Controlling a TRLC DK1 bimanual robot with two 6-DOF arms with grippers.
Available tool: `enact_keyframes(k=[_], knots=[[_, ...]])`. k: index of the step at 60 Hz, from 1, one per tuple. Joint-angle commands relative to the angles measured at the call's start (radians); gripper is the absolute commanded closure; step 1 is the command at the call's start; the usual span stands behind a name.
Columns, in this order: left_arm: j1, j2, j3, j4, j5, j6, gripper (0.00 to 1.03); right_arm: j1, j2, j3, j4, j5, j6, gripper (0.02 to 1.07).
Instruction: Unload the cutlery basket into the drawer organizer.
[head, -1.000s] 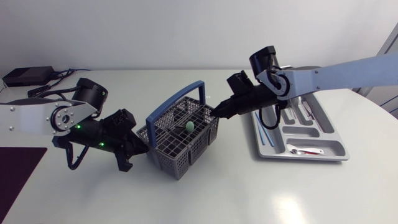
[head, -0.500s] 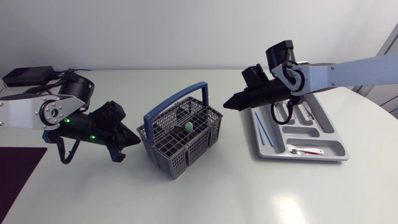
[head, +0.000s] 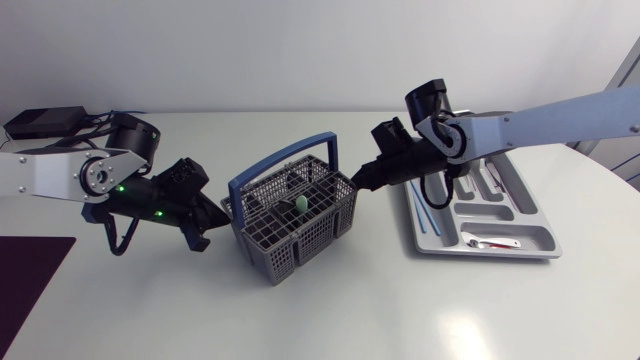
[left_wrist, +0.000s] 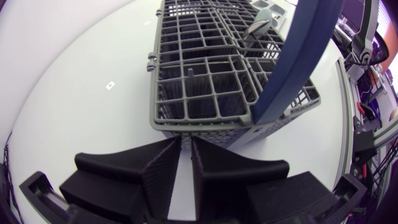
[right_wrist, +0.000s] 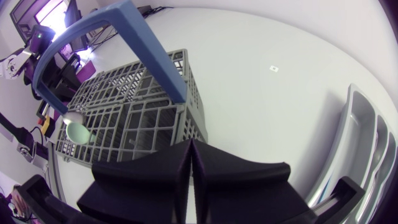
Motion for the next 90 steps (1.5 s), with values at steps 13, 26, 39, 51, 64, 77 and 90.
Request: enact_keyframes(k=[13, 26, 39, 51, 64, 77, 90], knots=[[-0.019, 0.110, 0.142, 0.056, 0.014, -0.057, 0.72, 0.057, -0.138, -0.131, -0.017, -0.016, 0.020, 1.01], [-0.023, 0.182, 0.233, 0.059, 0.014, -0.077, 0.72, 0.066, -0.207, -0.206, -0.019, -0.016, 0.025, 1.01], [-0.035, 0.243, 0.308, 0.059, 0.016, -0.100, 0.72, 0.066, -0.251, -0.252, -0.019, -0.018, 0.024, 1.01], [-0.058, 0.266, 0.322, 0.059, 0.016, -0.113, 0.72, 0.060, -0.262, -0.250, -0.016, -0.018, 0.025, 1.01], [-0.061, 0.262, 0.290, 0.059, 0.014, -0.108, 0.72, 0.049, -0.216, -0.211, 0.007, -0.005, 0.025, 1.01], [-0.057, 0.236, 0.245, 0.059, 0.014, -0.105, 0.72, 0.023, -0.188, -0.168, 0.010, 0.001, 0.022, 1.01], [-0.042, 0.214, 0.208, 0.059, 0.014, -0.103, 0.72, 0.012, -0.204, -0.201, 0.029, 0.045, -0.003, 1.01]])
